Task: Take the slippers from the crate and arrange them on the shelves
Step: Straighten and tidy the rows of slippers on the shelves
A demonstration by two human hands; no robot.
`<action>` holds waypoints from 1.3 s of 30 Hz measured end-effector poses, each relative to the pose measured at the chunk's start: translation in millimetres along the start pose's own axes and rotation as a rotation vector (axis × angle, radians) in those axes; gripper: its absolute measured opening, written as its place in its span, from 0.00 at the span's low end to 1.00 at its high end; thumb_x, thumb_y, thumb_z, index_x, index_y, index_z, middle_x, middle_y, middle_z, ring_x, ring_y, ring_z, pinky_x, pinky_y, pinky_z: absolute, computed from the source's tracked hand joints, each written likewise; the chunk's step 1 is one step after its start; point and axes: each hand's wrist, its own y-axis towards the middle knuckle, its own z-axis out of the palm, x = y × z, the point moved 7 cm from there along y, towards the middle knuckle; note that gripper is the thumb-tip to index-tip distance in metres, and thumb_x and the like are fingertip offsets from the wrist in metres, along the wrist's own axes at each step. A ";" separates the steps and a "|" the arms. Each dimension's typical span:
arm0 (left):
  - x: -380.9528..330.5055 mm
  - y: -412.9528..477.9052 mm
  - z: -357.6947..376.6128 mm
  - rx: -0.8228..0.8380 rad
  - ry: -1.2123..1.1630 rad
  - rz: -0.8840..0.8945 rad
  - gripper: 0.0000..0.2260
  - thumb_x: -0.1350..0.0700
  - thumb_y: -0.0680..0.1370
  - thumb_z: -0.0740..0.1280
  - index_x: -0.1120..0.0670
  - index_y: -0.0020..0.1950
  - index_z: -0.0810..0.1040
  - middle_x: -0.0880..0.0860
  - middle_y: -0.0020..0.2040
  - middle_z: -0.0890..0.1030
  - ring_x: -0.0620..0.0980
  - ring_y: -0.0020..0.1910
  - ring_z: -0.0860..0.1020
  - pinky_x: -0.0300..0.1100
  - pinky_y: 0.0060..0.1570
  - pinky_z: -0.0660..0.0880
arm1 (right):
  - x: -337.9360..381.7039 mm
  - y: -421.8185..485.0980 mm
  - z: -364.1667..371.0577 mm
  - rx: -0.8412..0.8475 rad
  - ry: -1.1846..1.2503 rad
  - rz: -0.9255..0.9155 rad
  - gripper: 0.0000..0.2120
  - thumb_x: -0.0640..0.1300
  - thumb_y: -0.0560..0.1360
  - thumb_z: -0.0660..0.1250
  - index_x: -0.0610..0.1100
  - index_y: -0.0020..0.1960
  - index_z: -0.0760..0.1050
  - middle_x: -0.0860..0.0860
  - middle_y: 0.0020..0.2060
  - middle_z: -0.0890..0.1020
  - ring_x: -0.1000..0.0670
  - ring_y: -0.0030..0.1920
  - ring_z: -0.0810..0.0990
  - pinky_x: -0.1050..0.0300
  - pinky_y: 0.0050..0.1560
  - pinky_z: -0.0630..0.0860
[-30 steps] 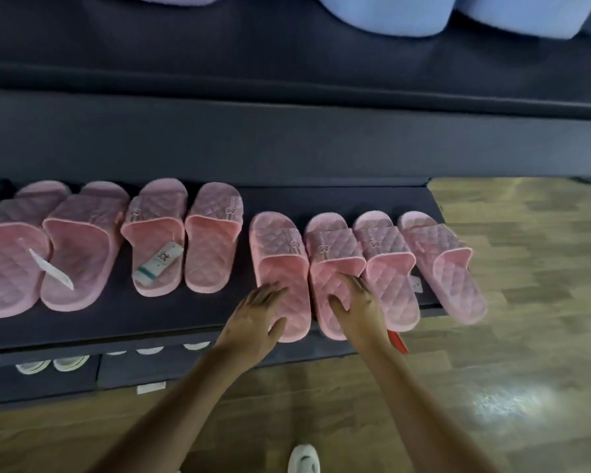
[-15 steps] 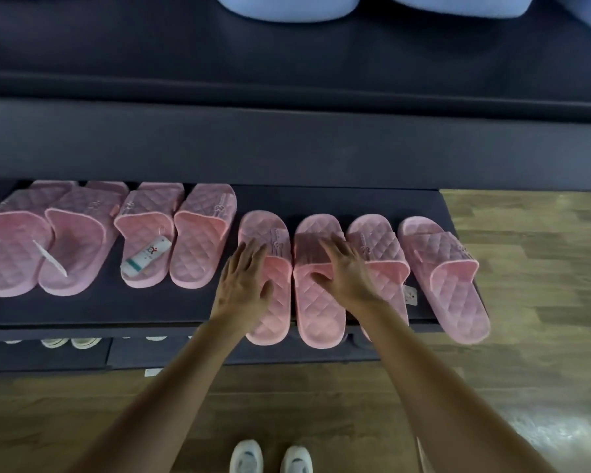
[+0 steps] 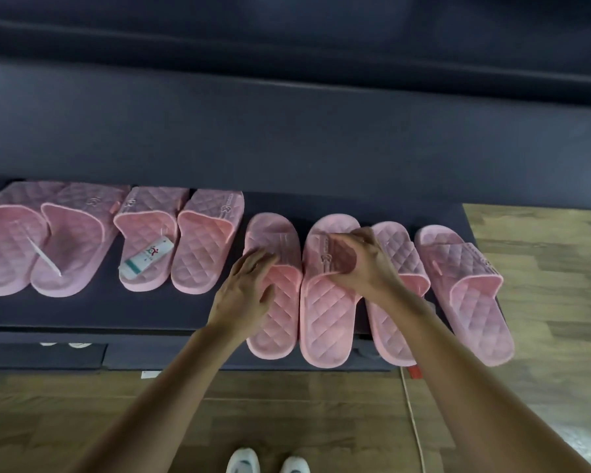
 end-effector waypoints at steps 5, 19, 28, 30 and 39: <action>5.4 3.4 -1.5 -0.053 -0.091 -0.085 0.17 0.63 0.74 0.66 0.54 0.62 0.75 0.55 0.68 0.68 0.56 0.67 0.67 0.55 0.63 0.70 | -0.3 -10.5 -25.9 -0.073 0.094 0.009 0.31 0.40 0.63 0.77 0.47 0.65 0.73 0.48 0.55 0.70 0.57 0.55 0.68 0.74 0.55 0.64; -59.8 27.2 35.6 0.186 -0.491 -0.156 0.20 0.63 0.80 0.53 0.51 0.70 0.67 0.50 0.72 0.63 0.47 0.69 0.64 0.33 0.62 0.60 | -0.4 -27.9 -65.0 -0.147 0.078 0.034 0.31 0.46 0.61 0.79 0.49 0.62 0.75 0.49 0.56 0.71 0.54 0.56 0.71 0.62 0.61 0.69; -15.2 14.9 14.7 -0.021 -0.785 -0.344 0.25 0.46 0.75 0.52 0.49 0.70 0.67 0.44 0.68 0.70 0.42 0.67 0.68 0.38 0.65 0.64 | 49.8 -3.9 -37.7 -0.082 0.088 -0.063 0.28 0.39 0.60 0.79 0.40 0.60 0.77 0.50 0.53 0.78 0.51 0.55 0.74 0.72 0.55 0.64; 0.2 11.3 -0.7 -0.090 -0.723 -0.330 0.24 0.46 0.77 0.54 0.51 0.72 0.64 0.45 0.70 0.67 0.42 0.69 0.64 0.37 0.68 0.59 | 67.2 3.9 -24.1 -0.057 0.127 -0.105 0.27 0.39 0.60 0.77 0.41 0.59 0.78 0.61 0.48 0.75 0.45 0.55 0.77 0.61 0.57 0.70; 32.9 -15.4 -37.0 -0.142 -0.571 -0.243 0.31 0.34 0.74 0.51 0.47 0.74 0.59 0.39 0.70 0.63 0.39 0.69 0.61 0.29 0.64 0.60 | 104.8 15.6 43.8 0.048 0.135 -0.214 0.32 0.39 0.58 0.80 0.38 0.61 0.76 0.38 0.54 0.74 0.39 0.57 0.74 0.49 0.61 0.71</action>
